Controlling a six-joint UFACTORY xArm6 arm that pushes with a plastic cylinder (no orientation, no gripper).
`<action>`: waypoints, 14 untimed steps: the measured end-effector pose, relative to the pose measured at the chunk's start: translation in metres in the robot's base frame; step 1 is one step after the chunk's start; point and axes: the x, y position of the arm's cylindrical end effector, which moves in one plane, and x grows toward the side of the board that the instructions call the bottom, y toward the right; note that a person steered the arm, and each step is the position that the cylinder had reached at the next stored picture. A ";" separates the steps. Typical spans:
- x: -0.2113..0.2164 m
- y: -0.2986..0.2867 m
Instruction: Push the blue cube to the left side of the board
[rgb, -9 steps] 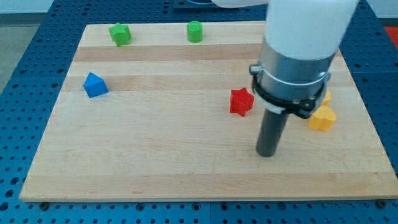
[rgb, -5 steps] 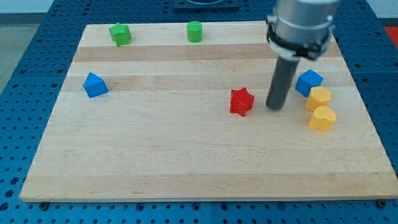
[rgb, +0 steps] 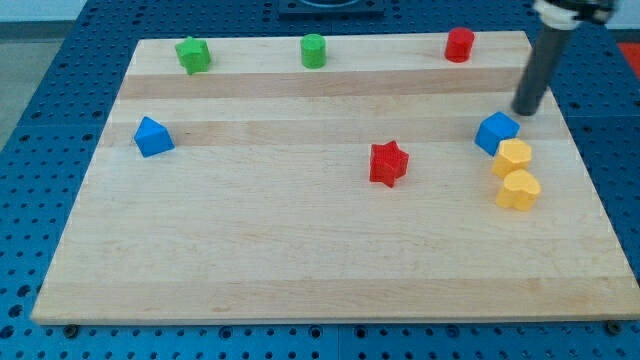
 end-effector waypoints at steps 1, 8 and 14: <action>0.000 0.001; 0.072 -0.125; 0.053 -0.180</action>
